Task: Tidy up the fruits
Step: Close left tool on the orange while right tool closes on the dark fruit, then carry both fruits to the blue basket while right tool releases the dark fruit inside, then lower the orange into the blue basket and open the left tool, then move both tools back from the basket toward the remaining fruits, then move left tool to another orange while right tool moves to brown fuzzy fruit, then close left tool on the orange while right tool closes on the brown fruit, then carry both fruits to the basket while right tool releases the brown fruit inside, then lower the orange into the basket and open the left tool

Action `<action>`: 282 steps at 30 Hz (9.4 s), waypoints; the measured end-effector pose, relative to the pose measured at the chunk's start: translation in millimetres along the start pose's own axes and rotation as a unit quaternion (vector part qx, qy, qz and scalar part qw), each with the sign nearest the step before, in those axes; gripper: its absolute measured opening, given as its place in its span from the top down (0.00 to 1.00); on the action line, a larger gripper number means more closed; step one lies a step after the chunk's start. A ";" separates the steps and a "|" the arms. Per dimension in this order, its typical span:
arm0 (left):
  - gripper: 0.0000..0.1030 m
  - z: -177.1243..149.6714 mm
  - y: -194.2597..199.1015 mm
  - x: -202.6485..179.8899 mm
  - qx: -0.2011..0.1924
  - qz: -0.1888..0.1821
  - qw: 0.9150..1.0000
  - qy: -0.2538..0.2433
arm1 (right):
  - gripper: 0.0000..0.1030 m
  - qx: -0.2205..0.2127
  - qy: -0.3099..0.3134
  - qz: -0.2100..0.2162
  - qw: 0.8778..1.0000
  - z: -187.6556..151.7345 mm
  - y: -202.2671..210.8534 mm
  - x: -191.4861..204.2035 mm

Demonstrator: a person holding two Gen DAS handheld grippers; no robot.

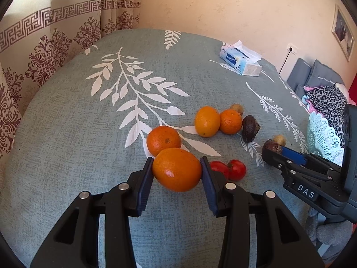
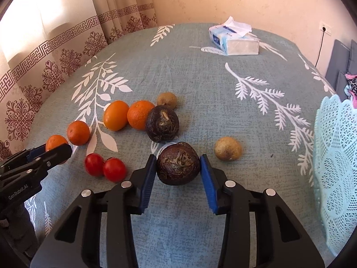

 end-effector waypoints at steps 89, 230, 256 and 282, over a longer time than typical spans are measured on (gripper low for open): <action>0.28 43.7 -12.0 -248.0 -0.023 -0.045 0.982 -0.180 | 0.29 -0.175 -0.221 -0.122 0.952 -69.9 152.1 -210.6; 0.64 59.7 2.7 -63.2 -0.056 -0.015 0.997 -0.052 | 0.72 -0.069 -0.048 -0.070 0.994 3.8 53.1 -56.1; 0.64 41.3 10.3 -200.6 -0.057 -0.030 0.982 -0.176 | 0.72 -0.103 -0.152 -0.126 0.975 -48.0 101.7 -177.2; 0.64 43.0 -13.8 -309.4 -0.025 -0.095 0.962 -0.253 | 0.50 -0.121 -0.213 -0.140 0.959 -64.6 120.3 -219.4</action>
Point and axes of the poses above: each gripper's, at about its wrist camera, not at the fingertips, and y roughly against the way its jaws point, x to its left, z to its top, the point moved 6 cm from there along -y, roughly the way its jaws point, and after that the axes turned 12 degrees about x, right-handed, at the moved point
